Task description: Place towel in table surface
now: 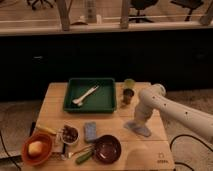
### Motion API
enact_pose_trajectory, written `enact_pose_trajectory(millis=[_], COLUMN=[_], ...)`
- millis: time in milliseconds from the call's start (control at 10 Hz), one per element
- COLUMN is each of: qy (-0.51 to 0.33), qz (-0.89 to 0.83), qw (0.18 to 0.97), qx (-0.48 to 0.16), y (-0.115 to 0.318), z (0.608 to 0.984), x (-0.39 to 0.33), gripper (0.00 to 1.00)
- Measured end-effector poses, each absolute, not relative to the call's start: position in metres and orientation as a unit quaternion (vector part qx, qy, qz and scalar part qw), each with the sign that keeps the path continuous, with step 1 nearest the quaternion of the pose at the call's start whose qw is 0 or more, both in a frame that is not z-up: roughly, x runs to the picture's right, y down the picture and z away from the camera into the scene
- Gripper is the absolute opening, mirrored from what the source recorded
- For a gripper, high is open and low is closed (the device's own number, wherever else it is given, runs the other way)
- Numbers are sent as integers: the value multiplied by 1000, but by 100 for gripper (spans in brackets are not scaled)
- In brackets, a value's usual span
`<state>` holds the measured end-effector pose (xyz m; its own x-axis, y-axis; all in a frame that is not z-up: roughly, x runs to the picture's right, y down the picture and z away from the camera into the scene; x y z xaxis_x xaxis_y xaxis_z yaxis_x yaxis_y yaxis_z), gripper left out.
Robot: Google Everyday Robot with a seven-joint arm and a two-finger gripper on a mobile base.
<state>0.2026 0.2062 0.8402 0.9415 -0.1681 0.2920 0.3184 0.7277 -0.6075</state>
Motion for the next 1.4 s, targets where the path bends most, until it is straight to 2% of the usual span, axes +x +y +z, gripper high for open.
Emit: enact_pose_trajectory(millis=[800, 900, 1000, 1400], qy=[-103, -101, -100, -99], qz=[-125, -122, -118, -115], qw=[924, 924, 924, 923], qx=[-347, -348, -351, -355], y=[214, 215, 218, 217], z=[848, 850, 853, 855], x=[207, 209, 212, 212], gripper=[78, 72, 59, 20])
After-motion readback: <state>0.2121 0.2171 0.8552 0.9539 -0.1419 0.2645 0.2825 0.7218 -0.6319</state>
